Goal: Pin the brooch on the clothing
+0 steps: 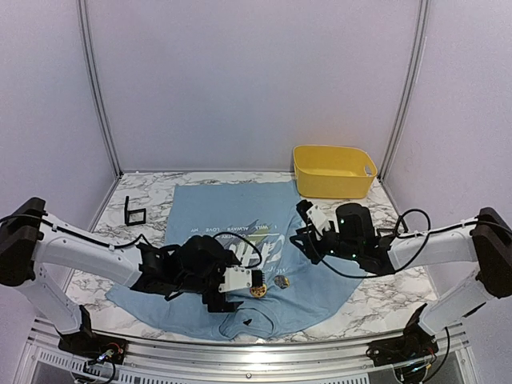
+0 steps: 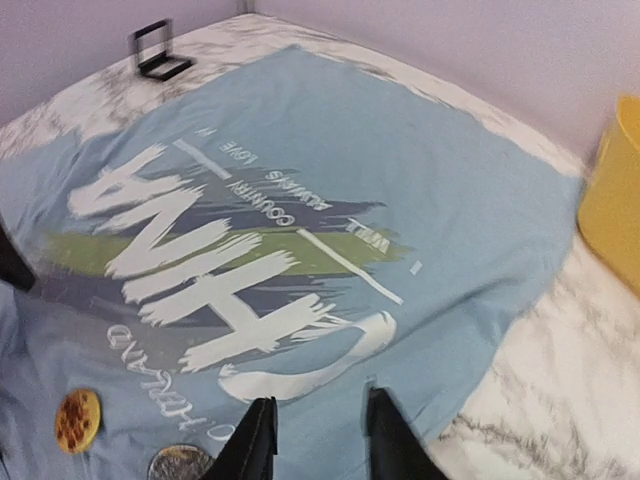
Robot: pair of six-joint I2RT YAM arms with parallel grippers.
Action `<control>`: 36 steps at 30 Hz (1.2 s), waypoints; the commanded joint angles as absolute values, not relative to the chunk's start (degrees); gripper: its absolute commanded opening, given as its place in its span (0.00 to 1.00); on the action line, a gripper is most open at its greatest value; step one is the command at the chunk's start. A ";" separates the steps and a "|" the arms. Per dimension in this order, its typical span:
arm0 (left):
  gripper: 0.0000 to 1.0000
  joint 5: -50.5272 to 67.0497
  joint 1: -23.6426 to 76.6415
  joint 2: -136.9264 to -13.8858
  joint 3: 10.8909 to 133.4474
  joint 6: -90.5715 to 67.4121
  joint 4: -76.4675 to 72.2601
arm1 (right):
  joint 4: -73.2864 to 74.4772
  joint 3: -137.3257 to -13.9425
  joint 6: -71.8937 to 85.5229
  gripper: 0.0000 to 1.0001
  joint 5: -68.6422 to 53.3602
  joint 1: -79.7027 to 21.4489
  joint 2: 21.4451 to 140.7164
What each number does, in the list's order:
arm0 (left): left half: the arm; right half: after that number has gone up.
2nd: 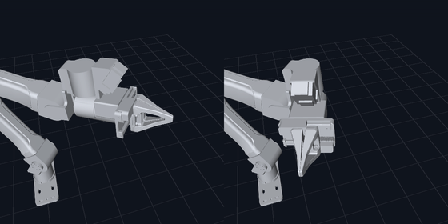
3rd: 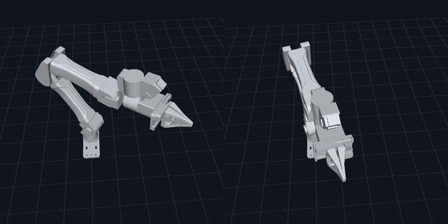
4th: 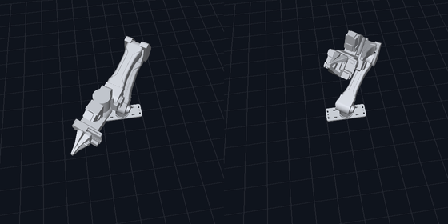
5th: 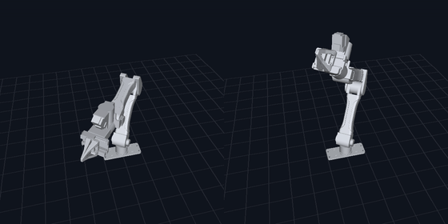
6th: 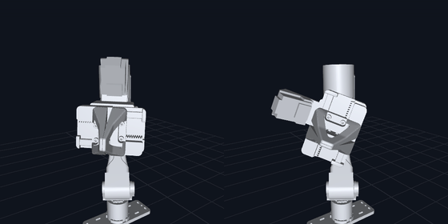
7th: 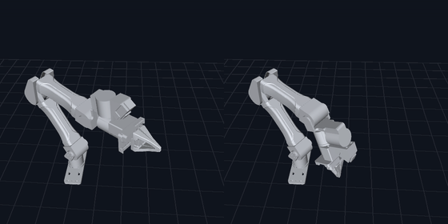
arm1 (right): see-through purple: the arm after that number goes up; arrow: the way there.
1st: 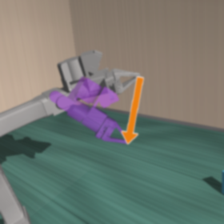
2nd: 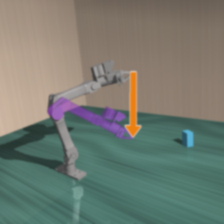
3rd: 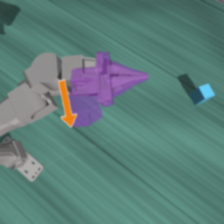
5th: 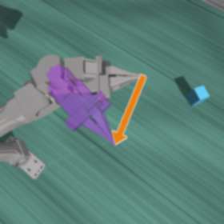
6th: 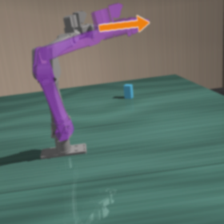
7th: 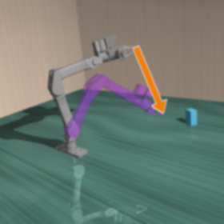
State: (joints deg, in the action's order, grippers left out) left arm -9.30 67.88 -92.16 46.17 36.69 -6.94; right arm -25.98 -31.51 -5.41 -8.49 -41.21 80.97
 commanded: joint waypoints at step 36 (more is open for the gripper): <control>0.59 -22.77 29.44 -128.12 106.63 11.81 19.77 | 27.15 -49.02 24.30 0.00 16.03 -40.76 82.61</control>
State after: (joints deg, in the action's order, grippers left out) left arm -24.62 29.87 -140.38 112.12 11.86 17.89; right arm 26.61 -40.73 31.00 16.86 -41.04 81.93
